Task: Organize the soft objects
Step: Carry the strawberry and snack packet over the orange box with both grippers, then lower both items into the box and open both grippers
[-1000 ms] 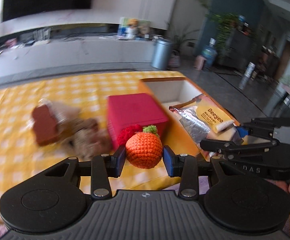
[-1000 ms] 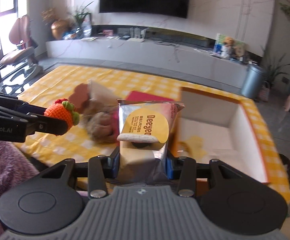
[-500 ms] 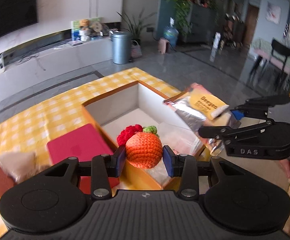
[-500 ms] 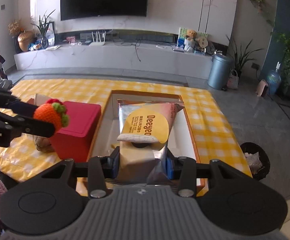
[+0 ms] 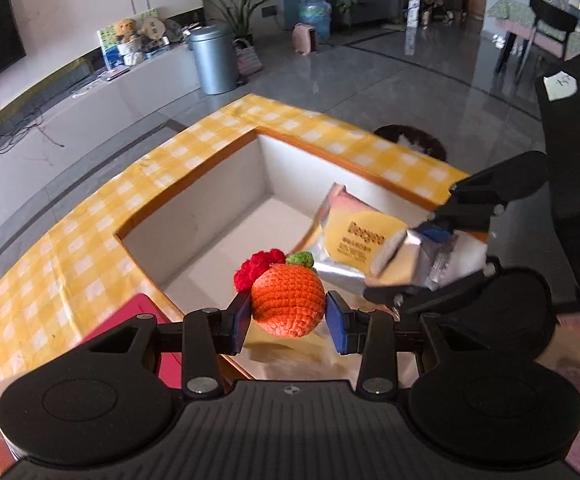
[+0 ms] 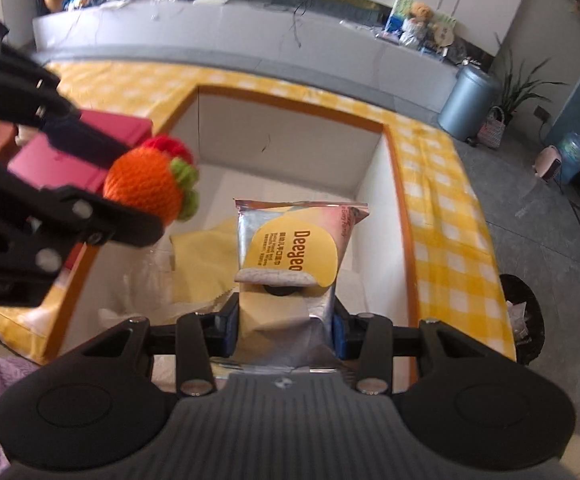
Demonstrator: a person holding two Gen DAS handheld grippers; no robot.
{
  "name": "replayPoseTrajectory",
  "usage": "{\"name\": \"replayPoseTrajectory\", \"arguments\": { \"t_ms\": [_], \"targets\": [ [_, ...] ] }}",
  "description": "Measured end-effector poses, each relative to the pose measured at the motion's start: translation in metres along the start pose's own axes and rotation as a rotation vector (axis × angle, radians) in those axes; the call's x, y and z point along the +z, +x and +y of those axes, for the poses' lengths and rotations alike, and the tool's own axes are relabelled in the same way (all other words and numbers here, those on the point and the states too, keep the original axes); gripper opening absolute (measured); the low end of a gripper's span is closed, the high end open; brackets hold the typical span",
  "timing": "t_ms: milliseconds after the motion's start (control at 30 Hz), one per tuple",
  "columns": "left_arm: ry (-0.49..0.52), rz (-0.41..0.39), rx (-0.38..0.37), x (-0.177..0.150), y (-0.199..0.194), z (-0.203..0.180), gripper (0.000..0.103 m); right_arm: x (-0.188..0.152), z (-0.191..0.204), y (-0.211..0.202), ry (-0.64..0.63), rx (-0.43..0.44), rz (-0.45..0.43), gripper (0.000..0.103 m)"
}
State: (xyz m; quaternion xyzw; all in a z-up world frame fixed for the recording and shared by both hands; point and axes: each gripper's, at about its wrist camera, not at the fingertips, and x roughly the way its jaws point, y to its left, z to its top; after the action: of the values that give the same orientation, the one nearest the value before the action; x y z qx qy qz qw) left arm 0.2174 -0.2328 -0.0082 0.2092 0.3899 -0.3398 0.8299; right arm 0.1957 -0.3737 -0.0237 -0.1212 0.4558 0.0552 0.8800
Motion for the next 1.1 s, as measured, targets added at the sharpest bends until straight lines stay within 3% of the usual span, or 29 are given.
{"name": "replayPoseTrajectory", "arguments": {
  "t_ms": [500,633,700,900,1100],
  "targets": [
    [0.072,0.118,0.025,0.006,0.057,0.018,0.045,0.018,0.015,0.069,0.023,0.112,0.206,0.044],
    [0.073,0.157,0.026,0.004,0.069,0.019,0.045,0.017,0.020,0.066,0.003,0.094,0.199,0.048],
    [0.069,0.168,0.021,0.003,0.073,0.019,0.045,0.016,0.021,0.060,-0.002,0.083,0.186,0.059],
    [0.068,0.182,0.028,0.004,0.079,0.017,0.045,0.016,0.026,0.043,-0.034,0.053,0.165,0.070],
    [0.071,0.192,0.025,0.003,0.074,0.015,0.047,0.007,0.032,0.031,-0.051,0.031,0.161,0.070]
  ]
}}
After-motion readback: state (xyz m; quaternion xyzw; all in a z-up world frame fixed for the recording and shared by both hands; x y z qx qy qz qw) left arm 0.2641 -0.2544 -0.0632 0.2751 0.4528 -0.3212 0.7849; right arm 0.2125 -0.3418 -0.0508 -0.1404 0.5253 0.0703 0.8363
